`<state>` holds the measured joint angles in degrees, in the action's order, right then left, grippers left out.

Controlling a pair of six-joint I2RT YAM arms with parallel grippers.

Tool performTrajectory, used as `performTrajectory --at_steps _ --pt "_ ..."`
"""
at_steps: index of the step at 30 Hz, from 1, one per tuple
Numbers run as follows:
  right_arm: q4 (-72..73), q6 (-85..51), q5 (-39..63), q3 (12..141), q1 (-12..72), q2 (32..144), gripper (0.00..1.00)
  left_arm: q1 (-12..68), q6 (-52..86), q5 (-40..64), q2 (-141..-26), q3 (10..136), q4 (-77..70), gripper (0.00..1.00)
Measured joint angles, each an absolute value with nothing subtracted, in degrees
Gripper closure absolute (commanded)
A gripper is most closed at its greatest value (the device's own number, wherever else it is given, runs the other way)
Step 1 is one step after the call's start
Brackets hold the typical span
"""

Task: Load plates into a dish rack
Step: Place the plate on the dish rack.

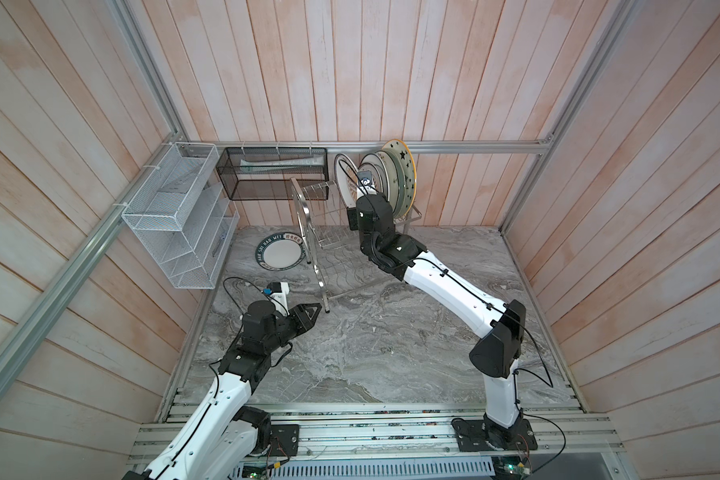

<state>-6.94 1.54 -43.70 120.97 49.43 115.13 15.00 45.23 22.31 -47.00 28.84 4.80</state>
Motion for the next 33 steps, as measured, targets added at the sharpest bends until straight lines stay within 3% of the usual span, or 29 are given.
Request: performTrajectory --at_steps 33 --pt "-13.0 0.0 -45.4 125.5 49.5 117.9 1.0 14.6 45.2 22.5 -46.5 28.8 5.3 0.6"
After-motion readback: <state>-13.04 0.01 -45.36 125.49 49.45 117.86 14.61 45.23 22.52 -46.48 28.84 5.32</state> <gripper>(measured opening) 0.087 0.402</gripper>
